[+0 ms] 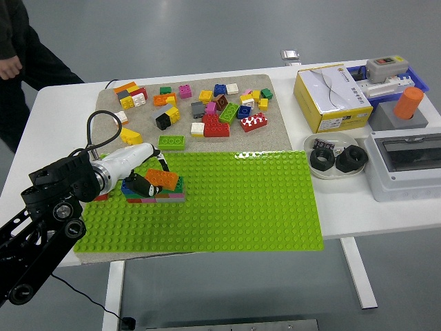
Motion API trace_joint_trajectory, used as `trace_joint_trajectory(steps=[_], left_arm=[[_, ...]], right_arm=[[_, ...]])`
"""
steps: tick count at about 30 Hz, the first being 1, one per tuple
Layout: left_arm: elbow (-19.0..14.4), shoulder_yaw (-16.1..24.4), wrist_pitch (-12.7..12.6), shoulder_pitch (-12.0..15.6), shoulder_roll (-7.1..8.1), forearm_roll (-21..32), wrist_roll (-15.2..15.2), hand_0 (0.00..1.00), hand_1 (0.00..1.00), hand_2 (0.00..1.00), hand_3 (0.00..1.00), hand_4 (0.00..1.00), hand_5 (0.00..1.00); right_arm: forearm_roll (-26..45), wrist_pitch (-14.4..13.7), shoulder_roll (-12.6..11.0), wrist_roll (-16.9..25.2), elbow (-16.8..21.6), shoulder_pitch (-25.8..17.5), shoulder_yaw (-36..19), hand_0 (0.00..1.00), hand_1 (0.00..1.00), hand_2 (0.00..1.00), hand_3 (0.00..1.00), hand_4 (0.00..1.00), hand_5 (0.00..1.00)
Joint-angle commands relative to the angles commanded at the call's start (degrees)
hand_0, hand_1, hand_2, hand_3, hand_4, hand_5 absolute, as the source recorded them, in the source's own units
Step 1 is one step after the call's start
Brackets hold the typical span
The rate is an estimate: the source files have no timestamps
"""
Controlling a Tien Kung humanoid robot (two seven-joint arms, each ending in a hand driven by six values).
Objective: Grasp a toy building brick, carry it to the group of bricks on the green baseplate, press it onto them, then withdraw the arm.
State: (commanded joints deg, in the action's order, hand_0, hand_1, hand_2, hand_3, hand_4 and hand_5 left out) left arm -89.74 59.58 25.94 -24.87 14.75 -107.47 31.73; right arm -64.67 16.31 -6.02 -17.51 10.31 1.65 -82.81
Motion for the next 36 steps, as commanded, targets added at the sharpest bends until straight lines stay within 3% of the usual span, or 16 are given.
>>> trace_joint_trajectory(steps=[21,36], left_arm=[[0.9,-0.1,-0.6,-1.4,-2.88,0.4,5.2,0.913,0.885,0.817,0.386,0.715,0.002],[2.0,-0.7,-3.7,-1.4,-3.59,-1.6,5.3,0.896,0.871,0.806,0.379,0.705,0.002]], right_arm=[[-1.6,-0.2,-0.3,0.8,0.0,0.2,-0.4,0.714,0.678,0.715,0.911,0.749,0.998],[-2.3,-0.2,-0.3,1.0,0.0,0.1,-0.6,0.714,0.676,0.714,0.91,0.749,0.998]])
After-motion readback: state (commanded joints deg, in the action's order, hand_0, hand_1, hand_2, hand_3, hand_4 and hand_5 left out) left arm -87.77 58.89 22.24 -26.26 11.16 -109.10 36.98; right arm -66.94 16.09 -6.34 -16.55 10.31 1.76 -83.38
